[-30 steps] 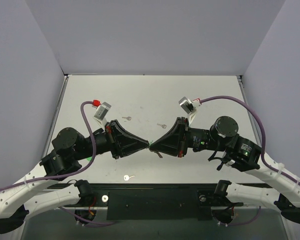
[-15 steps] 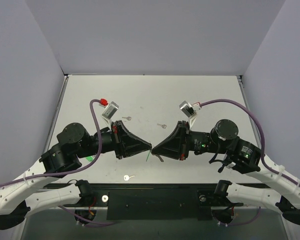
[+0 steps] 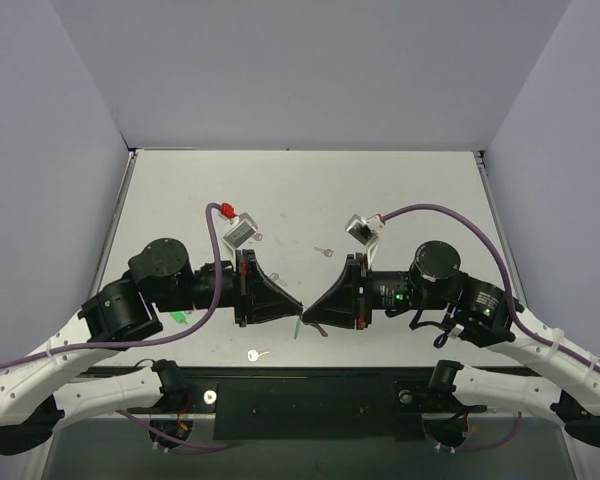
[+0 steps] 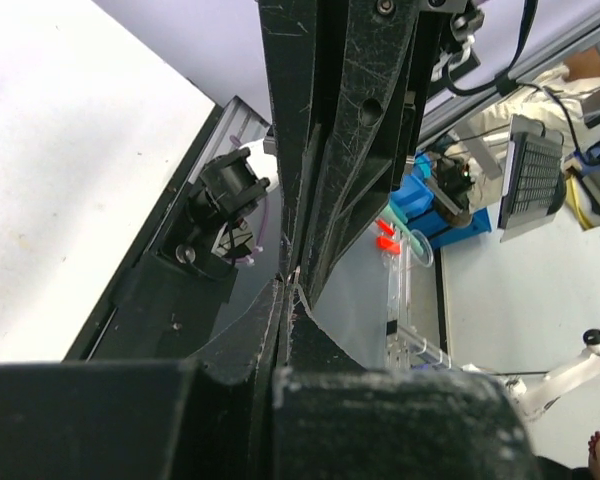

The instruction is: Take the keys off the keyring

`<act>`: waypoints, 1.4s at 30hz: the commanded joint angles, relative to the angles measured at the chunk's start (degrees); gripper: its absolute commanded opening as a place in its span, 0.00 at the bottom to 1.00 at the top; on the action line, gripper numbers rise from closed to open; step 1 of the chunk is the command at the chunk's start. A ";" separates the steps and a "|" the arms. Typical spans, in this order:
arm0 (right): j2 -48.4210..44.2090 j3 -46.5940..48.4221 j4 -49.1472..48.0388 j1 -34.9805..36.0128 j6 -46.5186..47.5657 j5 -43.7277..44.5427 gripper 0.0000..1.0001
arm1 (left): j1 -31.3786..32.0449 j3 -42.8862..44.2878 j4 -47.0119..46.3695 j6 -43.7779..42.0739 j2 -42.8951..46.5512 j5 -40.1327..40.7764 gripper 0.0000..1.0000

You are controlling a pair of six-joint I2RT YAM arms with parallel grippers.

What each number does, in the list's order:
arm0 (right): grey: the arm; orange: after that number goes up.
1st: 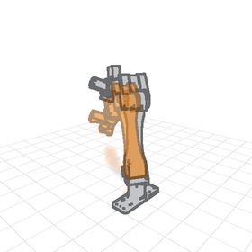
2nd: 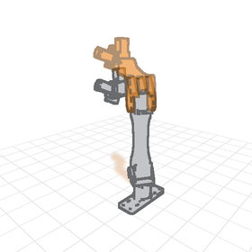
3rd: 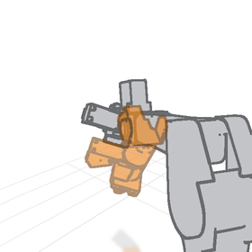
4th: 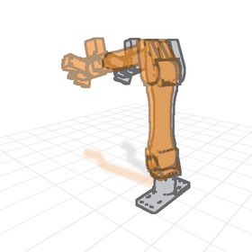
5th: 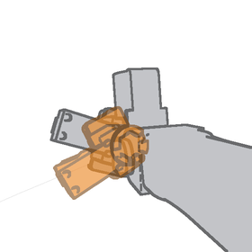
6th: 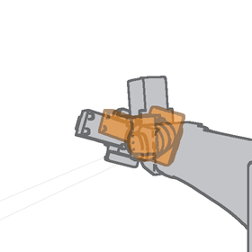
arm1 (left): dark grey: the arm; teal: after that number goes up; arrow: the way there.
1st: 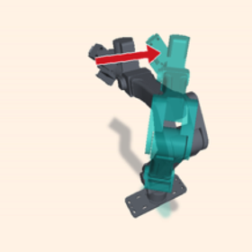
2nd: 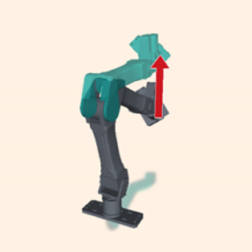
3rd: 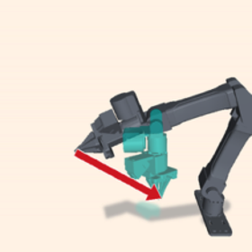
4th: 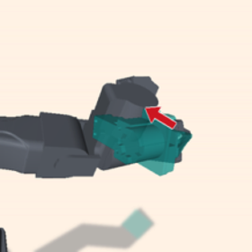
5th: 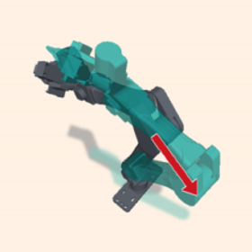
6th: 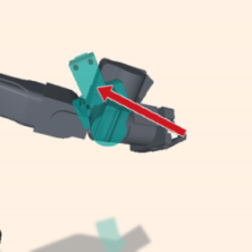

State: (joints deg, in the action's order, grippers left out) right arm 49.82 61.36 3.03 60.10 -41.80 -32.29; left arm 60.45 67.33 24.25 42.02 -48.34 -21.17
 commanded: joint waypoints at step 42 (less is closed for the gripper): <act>-0.69 -0.54 -2.59 2.39 -2.32 2.67 0.00 | 0.55 -14.16 -19.15 9.75 8.70 7.63 0.41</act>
State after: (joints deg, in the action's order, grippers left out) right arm 49.65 60.53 4.01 62.00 -43.72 -29.82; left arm 60.66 53.06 9.82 50.92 -39.46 -13.67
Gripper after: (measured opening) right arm 0.008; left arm 0.438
